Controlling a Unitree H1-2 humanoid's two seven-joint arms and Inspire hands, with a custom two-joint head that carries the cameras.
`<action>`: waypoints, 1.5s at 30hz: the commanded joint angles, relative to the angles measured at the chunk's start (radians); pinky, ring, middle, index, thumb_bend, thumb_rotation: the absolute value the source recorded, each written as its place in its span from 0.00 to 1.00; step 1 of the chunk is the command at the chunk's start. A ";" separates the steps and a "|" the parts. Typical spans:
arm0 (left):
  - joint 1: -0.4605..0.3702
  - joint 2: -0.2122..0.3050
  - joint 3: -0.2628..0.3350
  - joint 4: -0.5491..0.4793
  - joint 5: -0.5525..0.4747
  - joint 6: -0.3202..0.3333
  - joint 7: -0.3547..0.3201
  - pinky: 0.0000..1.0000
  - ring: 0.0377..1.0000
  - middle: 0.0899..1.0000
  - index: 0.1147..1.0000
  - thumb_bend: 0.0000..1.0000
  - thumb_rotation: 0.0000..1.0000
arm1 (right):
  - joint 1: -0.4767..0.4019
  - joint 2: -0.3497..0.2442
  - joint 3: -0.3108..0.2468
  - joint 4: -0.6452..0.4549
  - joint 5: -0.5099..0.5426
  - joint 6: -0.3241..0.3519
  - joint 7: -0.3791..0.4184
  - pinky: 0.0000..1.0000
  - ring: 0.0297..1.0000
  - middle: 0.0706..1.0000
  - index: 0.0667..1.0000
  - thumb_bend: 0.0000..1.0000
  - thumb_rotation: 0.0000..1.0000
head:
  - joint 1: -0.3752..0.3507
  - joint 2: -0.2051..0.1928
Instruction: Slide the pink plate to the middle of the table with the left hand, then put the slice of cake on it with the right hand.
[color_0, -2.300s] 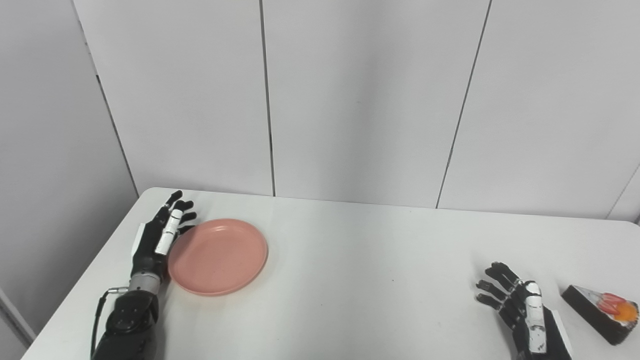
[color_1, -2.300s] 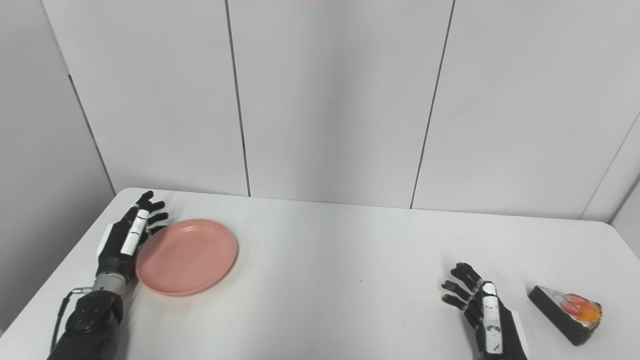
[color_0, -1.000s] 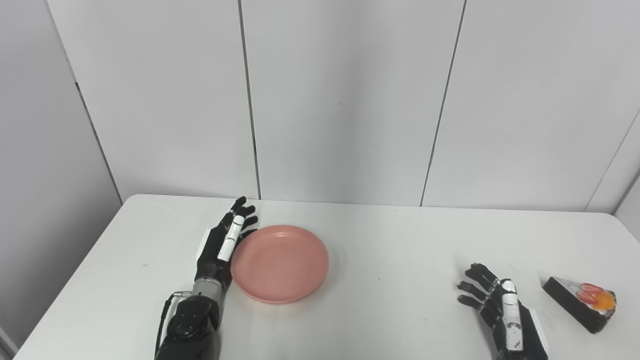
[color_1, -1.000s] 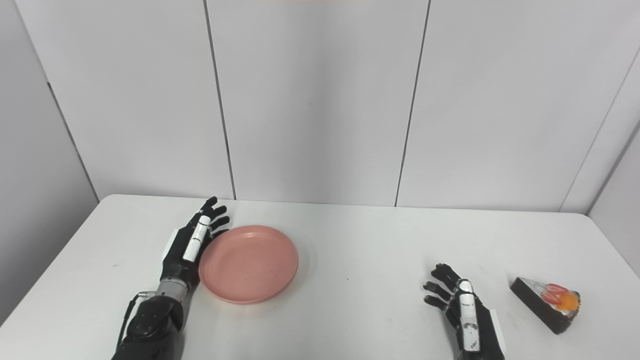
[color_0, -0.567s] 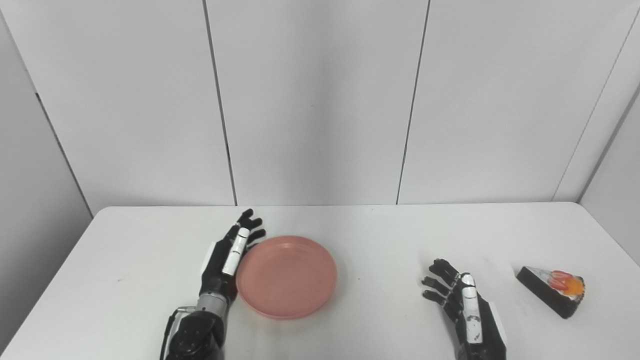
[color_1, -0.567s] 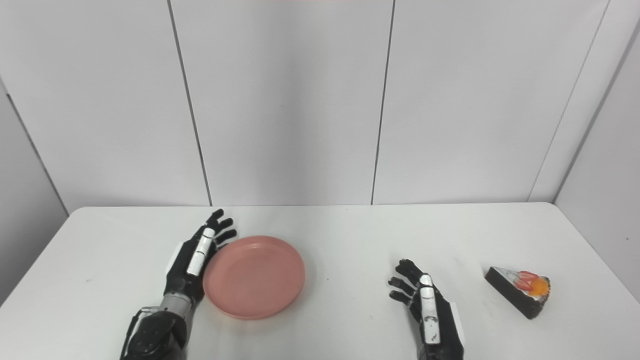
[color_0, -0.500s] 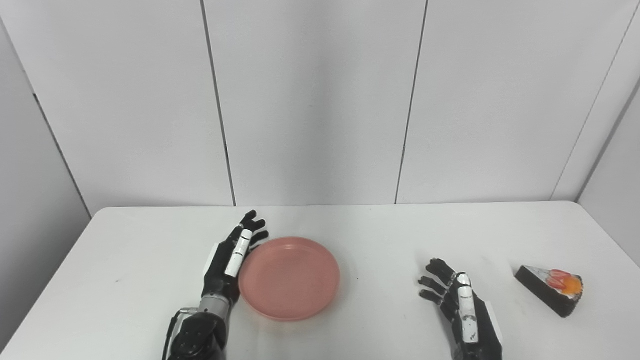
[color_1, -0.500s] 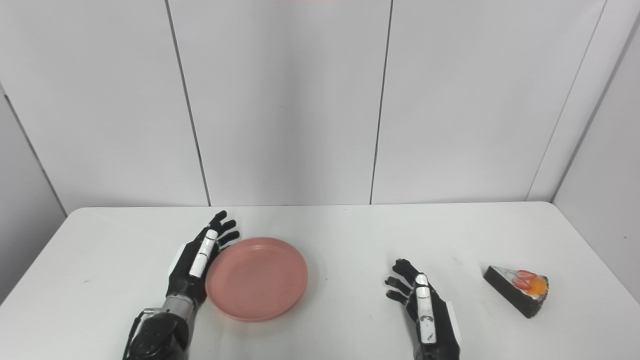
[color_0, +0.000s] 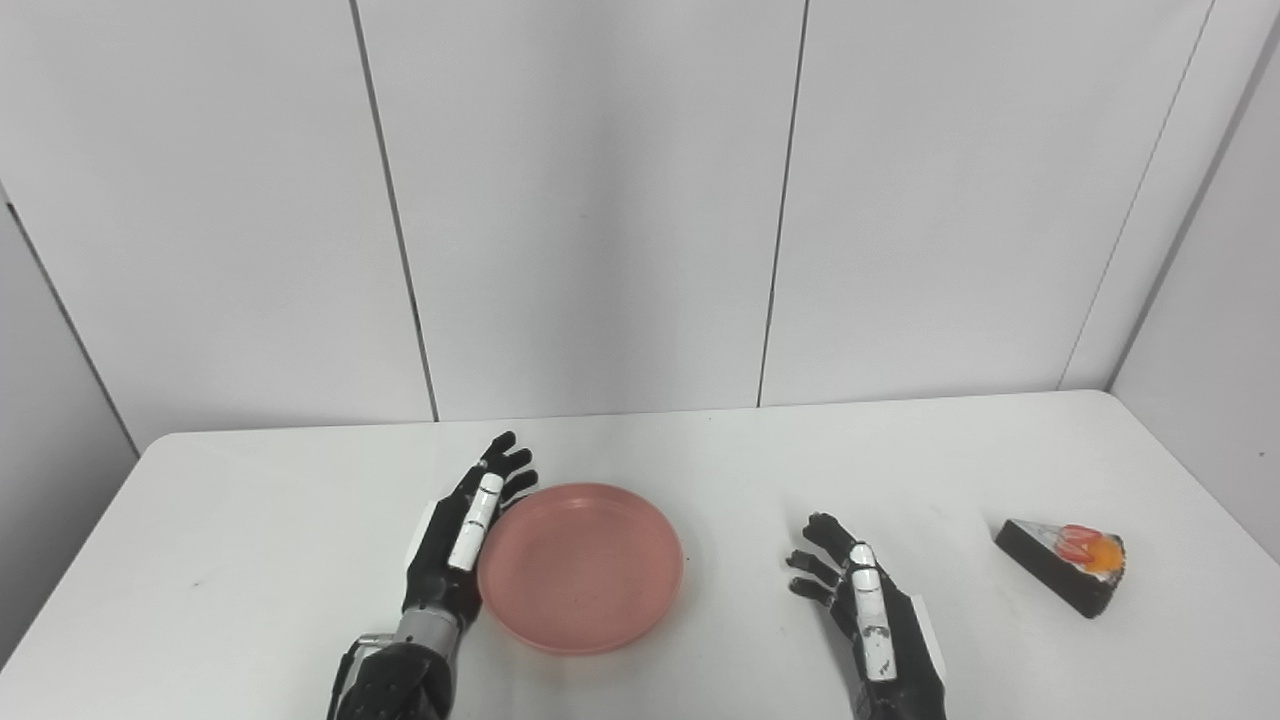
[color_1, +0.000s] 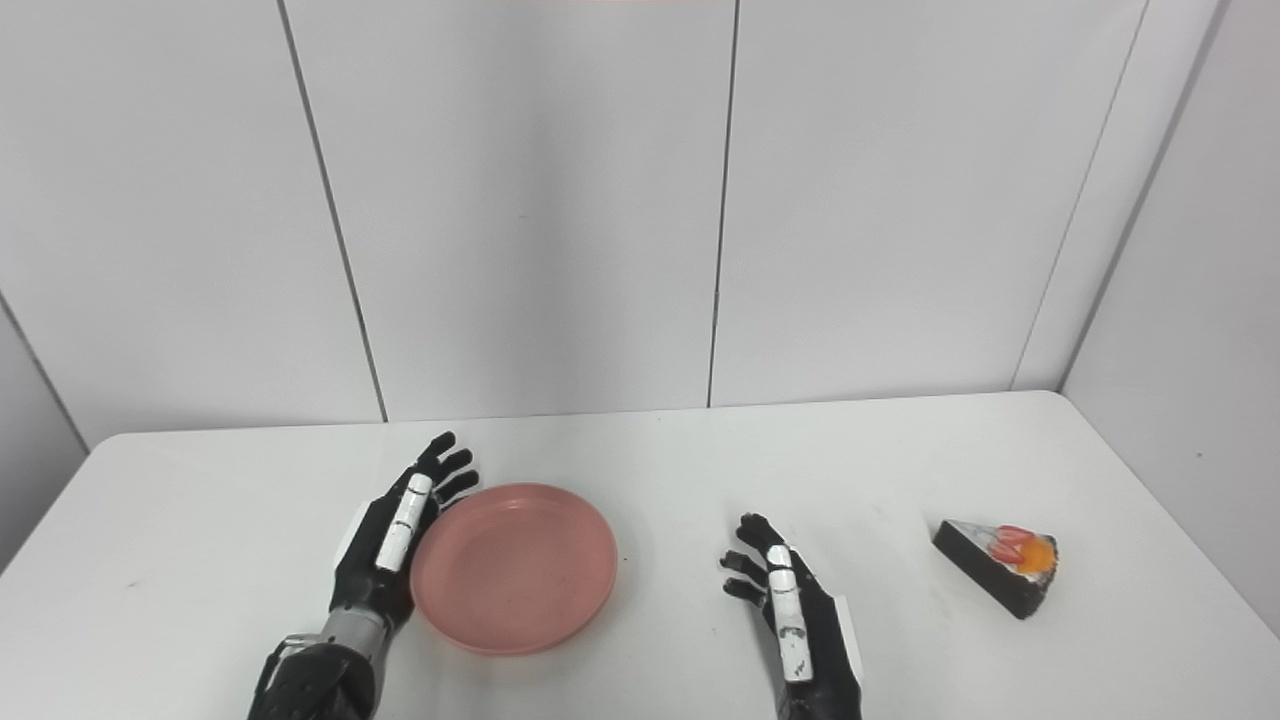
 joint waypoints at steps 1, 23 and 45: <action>-0.005 -0.015 -0.015 -0.007 0.013 0.014 -0.002 0.83 0.85 0.86 0.85 0.70 0.81 | 0.036 0.024 0.017 0.014 -0.019 0.054 -0.012 0.71 0.76 0.83 0.79 0.79 1.00 | -0.008 0.002; 0.021 -0.011 0.038 0.007 -0.037 -0.011 -0.006 0.80 0.86 0.86 0.89 0.73 0.77 | 0.042 -0.047 0.092 -0.157 -0.627 -0.049 -0.246 0.64 0.72 0.76 0.75 0.65 0.85 | -0.079 0.000; -0.011 0.005 0.060 0.086 -0.042 -0.047 -0.027 0.78 0.85 0.86 0.90 0.72 0.78 | -0.026 -0.414 -0.056 -0.319 -1.002 0.243 -0.133 0.69 0.73 0.75 0.77 0.77 0.65 | -0.080 -0.013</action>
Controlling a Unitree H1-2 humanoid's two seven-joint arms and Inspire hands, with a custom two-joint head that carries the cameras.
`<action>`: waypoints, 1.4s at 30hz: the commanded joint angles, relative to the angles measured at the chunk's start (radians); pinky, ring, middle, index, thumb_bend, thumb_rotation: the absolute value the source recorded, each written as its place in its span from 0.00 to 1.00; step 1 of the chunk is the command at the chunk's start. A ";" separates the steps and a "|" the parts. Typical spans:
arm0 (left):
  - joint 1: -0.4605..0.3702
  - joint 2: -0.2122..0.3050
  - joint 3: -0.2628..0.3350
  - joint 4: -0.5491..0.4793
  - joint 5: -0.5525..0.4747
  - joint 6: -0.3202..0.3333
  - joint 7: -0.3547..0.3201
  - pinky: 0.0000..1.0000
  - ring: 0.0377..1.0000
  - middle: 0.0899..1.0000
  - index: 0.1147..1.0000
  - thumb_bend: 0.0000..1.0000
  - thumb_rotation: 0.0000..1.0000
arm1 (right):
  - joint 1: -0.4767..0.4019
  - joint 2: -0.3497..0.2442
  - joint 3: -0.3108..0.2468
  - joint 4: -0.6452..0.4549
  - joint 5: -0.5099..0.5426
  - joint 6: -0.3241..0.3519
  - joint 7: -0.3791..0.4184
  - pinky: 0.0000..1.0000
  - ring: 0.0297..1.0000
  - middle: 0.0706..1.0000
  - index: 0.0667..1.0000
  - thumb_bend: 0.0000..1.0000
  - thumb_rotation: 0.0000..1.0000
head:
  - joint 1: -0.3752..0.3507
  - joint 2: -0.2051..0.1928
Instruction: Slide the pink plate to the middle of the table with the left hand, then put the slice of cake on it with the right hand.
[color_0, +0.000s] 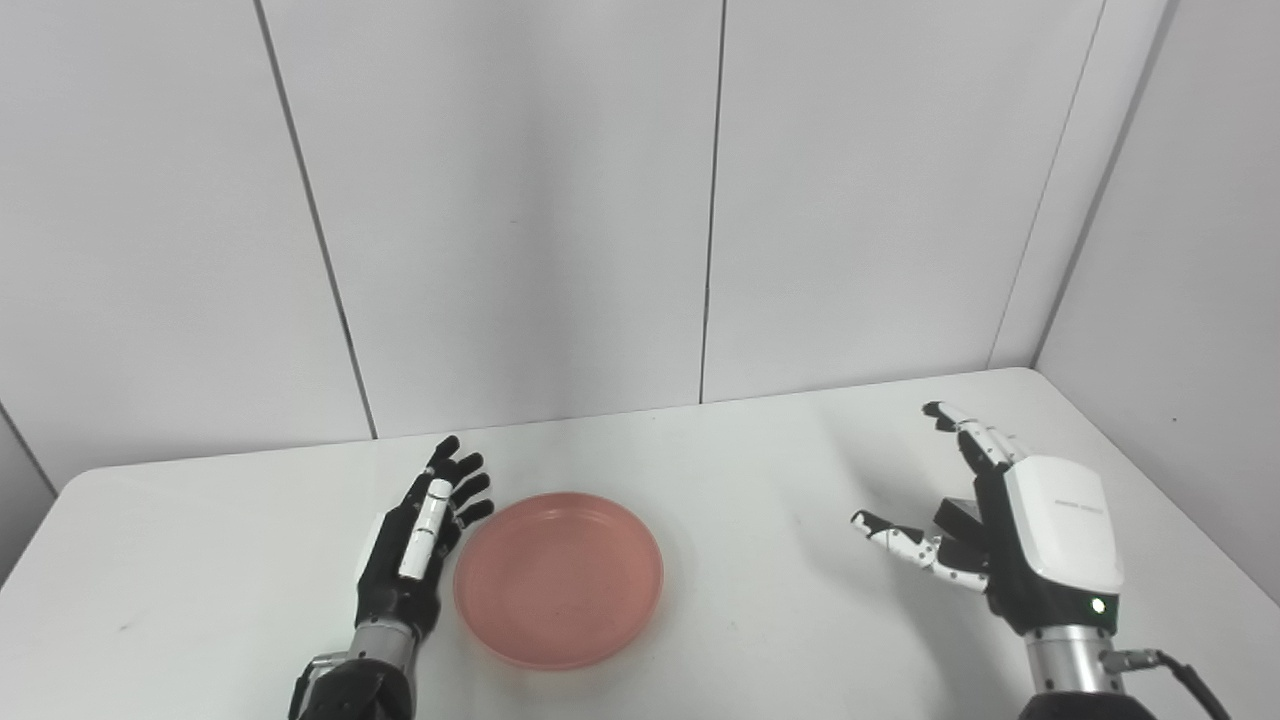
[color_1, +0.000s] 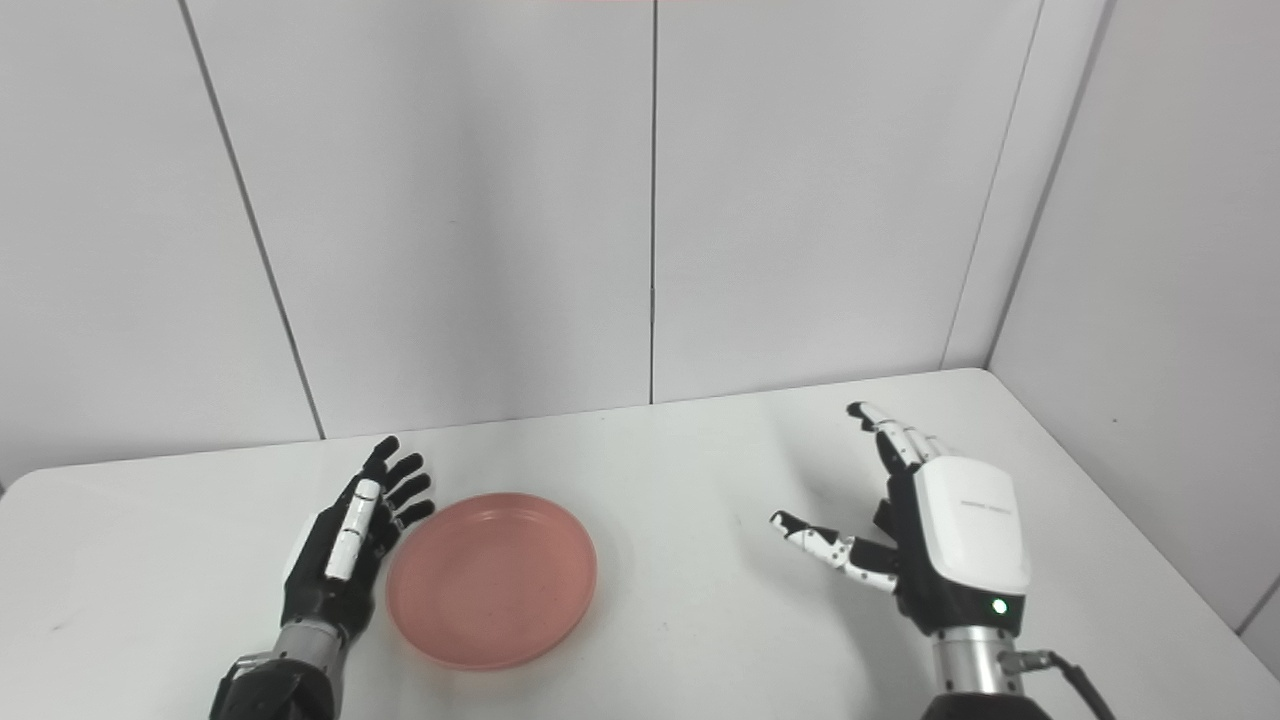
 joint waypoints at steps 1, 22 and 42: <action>0.023 0.006 0.005 0.027 -0.013 -0.007 -0.010 0.79 0.86 0.86 0.90 0.71 0.77 | -0.025 -0.057 -0.030 0.025 -0.015 0.004 -0.039 0.69 0.73 0.75 0.77 0.78 0.66 | 0.001 0.001; 0.037 -0.001 0.004 0.002 -0.010 0.021 -0.010 0.78 0.85 0.85 0.88 0.72 0.77 | -0.094 -0.285 -0.012 0.429 0.000 0.044 -0.050 0.70 0.70 0.73 0.73 0.84 0.65 | 0.017 -0.002; 0.063 0.009 -0.013 -0.029 0.000 0.029 -0.018 0.77 0.84 0.84 0.87 0.73 0.78 | -0.178 -0.300 0.087 0.643 0.179 0.065 0.035 0.62 0.73 0.76 0.75 0.81 0.62 | 0.026 0.014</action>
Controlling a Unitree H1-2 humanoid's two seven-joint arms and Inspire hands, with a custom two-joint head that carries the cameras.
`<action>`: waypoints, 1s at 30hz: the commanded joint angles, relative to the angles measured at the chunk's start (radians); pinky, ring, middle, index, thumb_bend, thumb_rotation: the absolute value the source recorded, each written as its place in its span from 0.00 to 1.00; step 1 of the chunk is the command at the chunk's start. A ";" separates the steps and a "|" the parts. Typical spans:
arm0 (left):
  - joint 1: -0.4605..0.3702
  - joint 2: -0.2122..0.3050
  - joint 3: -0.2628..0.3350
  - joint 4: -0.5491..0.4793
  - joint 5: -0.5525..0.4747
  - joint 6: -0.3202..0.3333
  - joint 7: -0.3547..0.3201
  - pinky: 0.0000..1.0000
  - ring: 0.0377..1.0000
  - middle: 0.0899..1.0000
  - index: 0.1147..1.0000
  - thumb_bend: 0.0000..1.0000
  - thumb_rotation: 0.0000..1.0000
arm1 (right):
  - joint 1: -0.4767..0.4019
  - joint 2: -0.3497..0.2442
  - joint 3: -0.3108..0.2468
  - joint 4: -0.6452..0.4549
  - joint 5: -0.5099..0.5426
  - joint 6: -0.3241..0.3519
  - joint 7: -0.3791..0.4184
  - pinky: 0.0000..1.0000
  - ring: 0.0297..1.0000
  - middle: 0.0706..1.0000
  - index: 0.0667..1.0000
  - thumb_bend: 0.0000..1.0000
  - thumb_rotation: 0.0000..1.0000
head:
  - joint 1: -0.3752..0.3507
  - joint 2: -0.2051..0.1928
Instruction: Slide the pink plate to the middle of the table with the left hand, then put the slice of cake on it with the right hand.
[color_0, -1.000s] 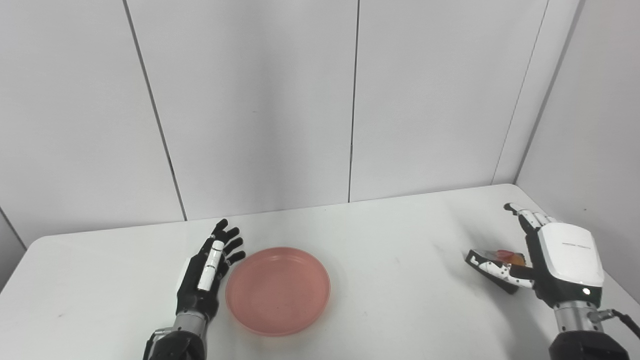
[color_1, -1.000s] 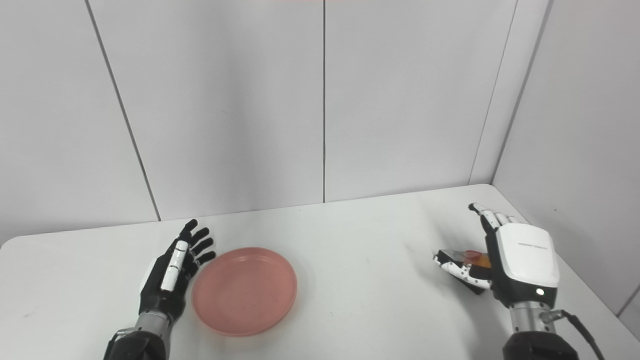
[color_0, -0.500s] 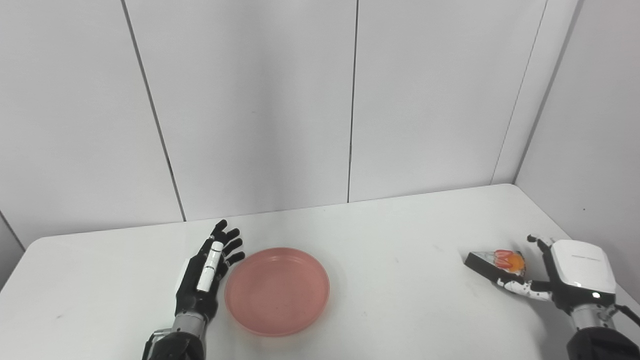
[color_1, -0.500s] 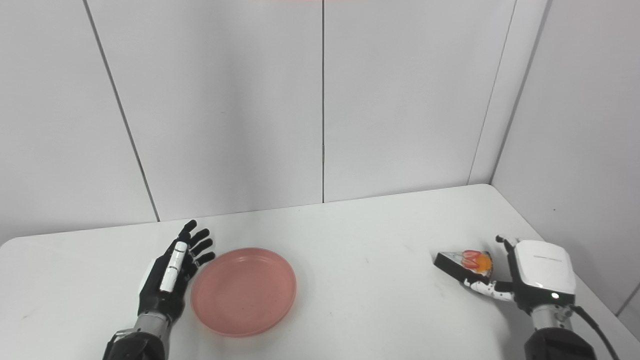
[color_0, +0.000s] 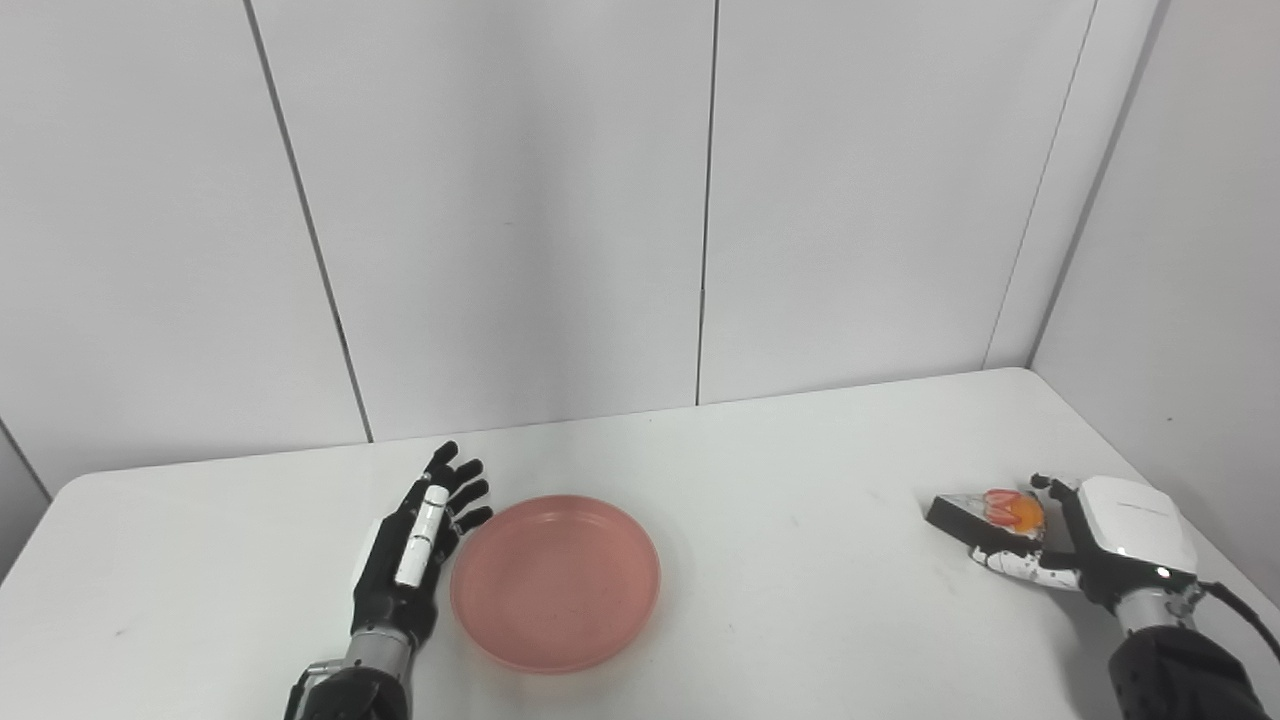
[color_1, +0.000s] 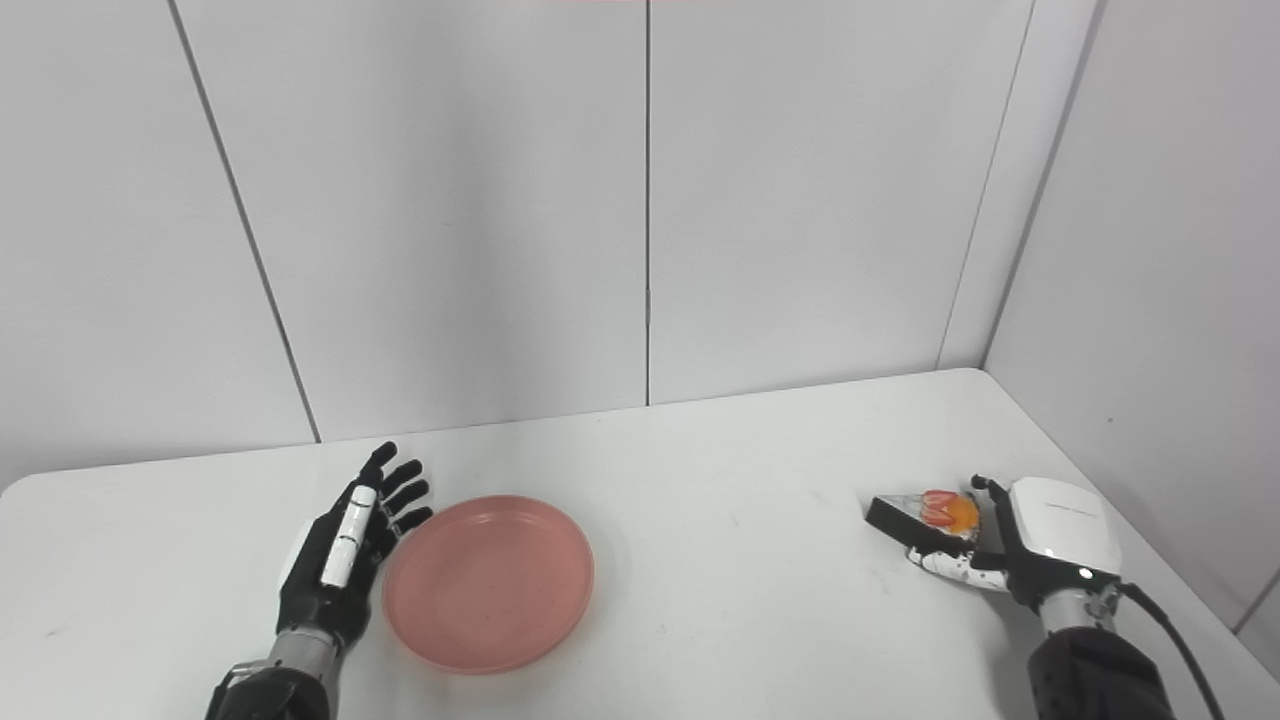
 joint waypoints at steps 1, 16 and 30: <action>0.040 0.008 -0.004 0.013 -0.002 0.010 -0.012 0.77 0.84 0.84 0.87 0.73 0.78 | -0.007 -0.017 0.004 0.013 0.031 0.024 0.022 0.62 0.73 0.76 0.75 0.81 0.62 | 0.001 0.000; 0.044 0.014 -0.017 0.001 -0.001 0.015 -0.009 0.76 0.84 0.84 0.87 0.73 0.79 | 0.010 -0.024 0.022 0.058 0.128 -0.025 -0.035 0.28 0.32 0.36 0.45 0.52 0.18 | 0.008 0.006; 0.045 0.014 -0.022 -0.003 0.006 0.019 -0.003 0.74 0.83 0.85 0.88 0.72 0.79 | 0.030 -0.043 0.067 0.053 0.178 -0.050 -0.043 0.25 0.28 0.32 0.44 0.50 0.15 | 0.012 0.007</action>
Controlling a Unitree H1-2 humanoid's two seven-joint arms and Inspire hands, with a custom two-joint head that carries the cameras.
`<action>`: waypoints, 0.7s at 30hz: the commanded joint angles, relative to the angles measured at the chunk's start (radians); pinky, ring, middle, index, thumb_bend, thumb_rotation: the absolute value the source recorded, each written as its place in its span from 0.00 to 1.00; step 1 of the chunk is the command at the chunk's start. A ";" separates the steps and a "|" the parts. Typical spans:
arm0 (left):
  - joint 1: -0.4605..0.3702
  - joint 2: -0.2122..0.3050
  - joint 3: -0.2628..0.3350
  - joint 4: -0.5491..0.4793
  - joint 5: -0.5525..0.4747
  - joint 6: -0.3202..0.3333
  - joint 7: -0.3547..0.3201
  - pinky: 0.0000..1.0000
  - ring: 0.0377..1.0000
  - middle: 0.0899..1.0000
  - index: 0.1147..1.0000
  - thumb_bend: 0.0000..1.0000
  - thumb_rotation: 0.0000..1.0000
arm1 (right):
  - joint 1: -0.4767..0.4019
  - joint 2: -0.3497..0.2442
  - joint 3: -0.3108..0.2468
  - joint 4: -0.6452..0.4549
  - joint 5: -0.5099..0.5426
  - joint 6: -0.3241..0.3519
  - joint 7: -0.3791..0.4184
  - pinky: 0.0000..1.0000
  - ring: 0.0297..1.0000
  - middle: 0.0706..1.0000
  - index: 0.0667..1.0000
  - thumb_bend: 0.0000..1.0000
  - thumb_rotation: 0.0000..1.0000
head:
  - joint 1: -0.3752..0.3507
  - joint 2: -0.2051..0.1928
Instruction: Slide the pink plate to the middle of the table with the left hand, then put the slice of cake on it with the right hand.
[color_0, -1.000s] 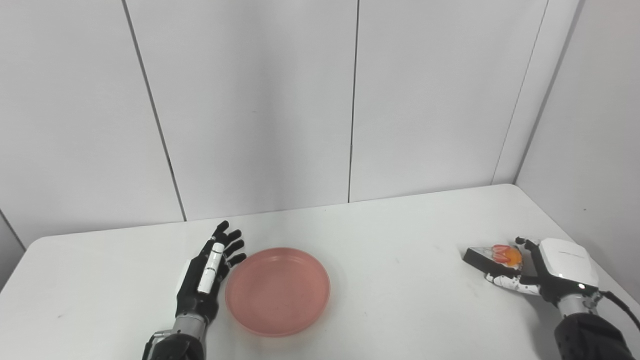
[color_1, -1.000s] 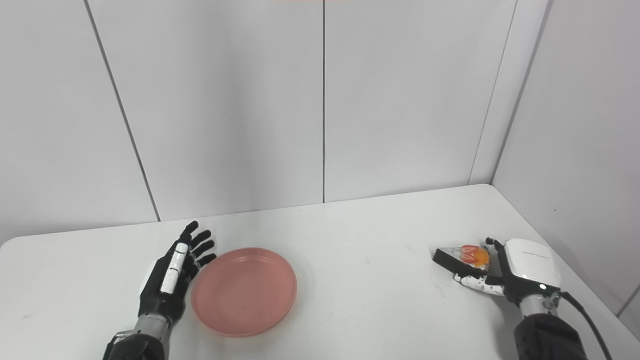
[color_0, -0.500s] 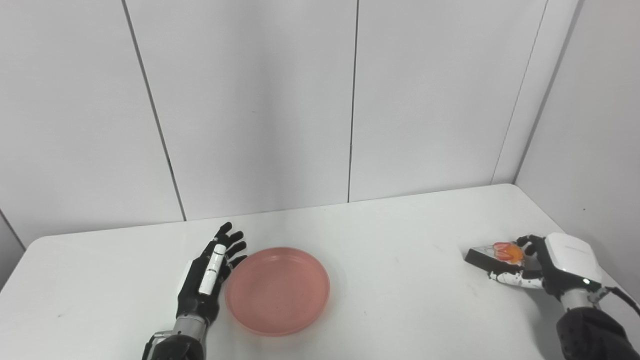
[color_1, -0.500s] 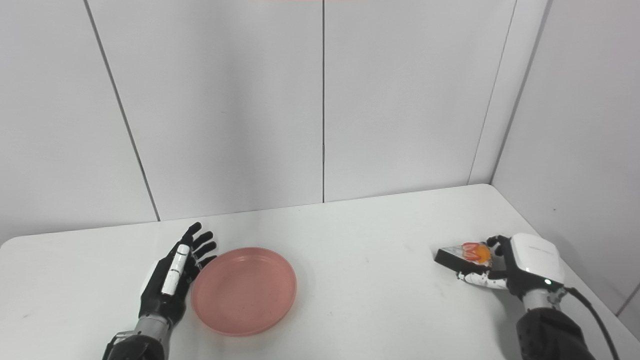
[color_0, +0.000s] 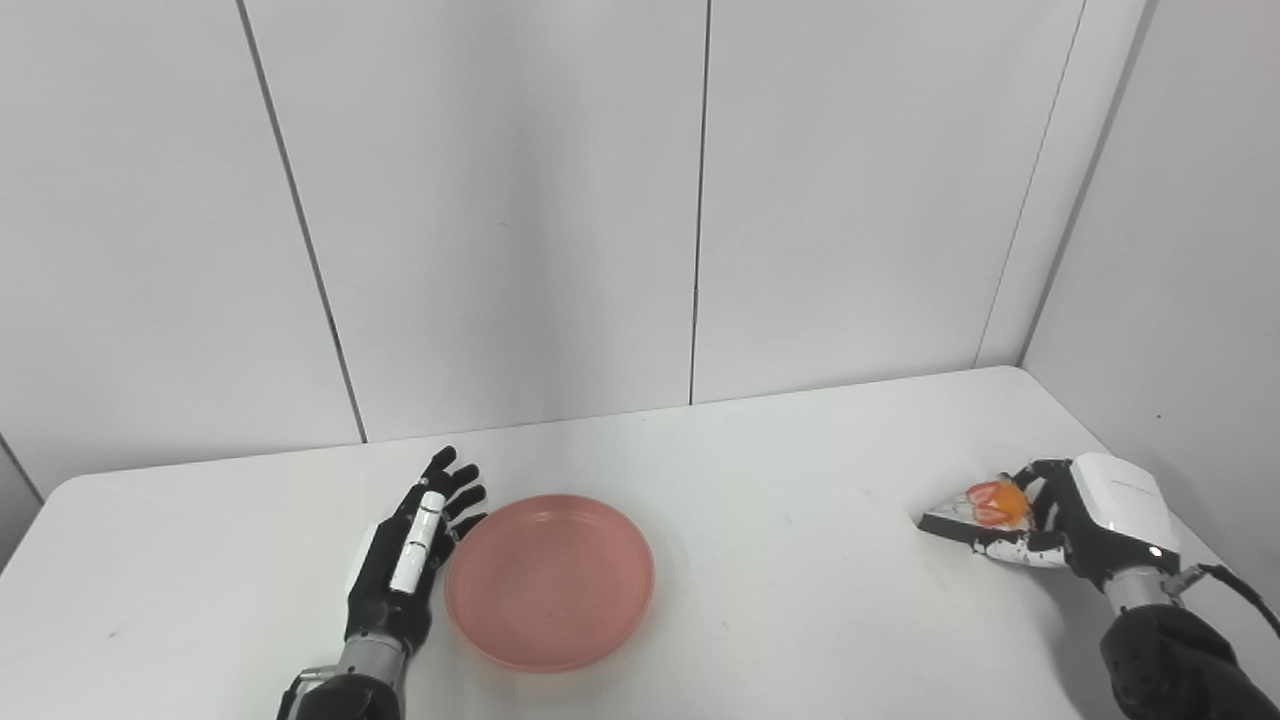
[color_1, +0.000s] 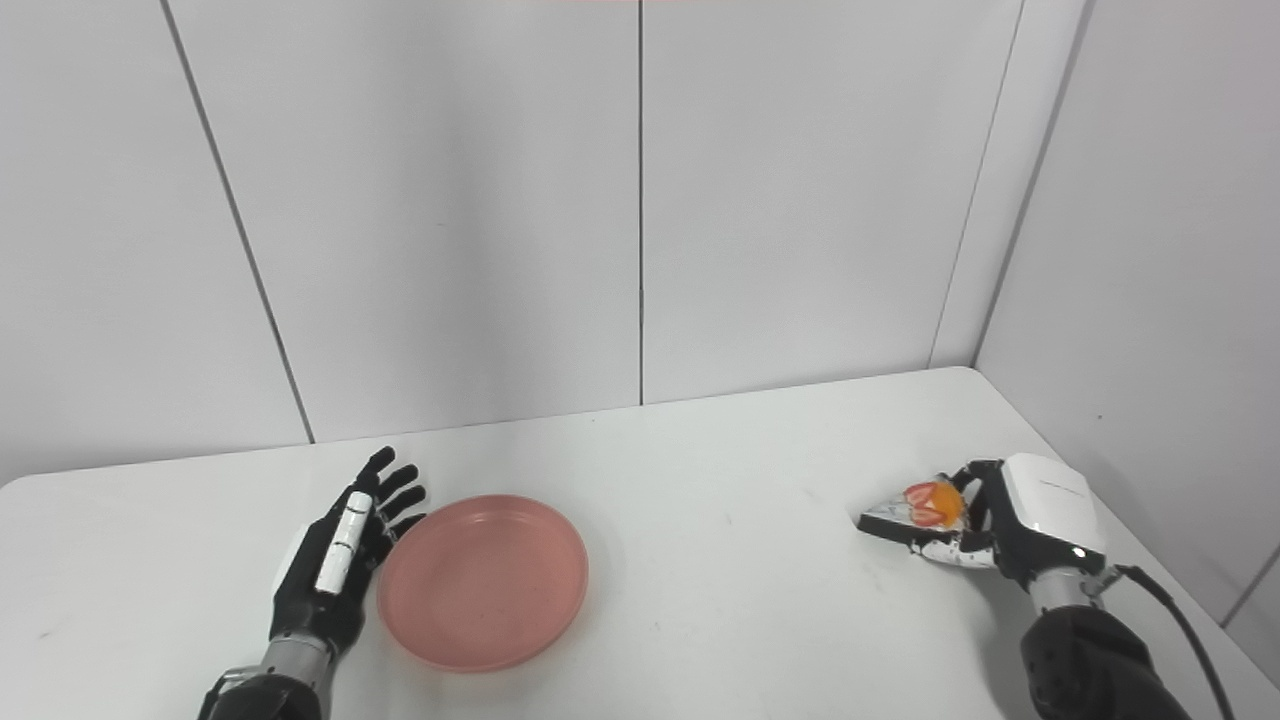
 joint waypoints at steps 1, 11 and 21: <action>0.033 0.008 -0.004 0.009 0.008 0.010 0.000 0.74 0.83 0.84 0.88 0.72 0.79 | 0.045 -0.012 0.022 0.017 -0.007 0.016 0.042 0.25 0.28 0.32 0.44 0.50 0.15 | 0.002 0.001; 0.034 0.007 -0.004 0.008 0.004 0.015 -0.002 0.75 0.83 0.85 0.88 0.71 0.79 | 0.066 -0.008 -0.006 -0.090 0.043 -0.004 0.035 0.24 0.28 0.33 0.44 0.50 0.15 | 0.003 0.002; 0.044 -0.006 -0.010 -0.016 0.011 0.032 0.009 0.75 0.83 0.85 0.87 0.70 0.77 | 0.065 0.027 -0.058 -0.383 0.070 0.006 0.065 0.18 0.21 0.27 0.44 0.50 0.15 | 0.047 0.003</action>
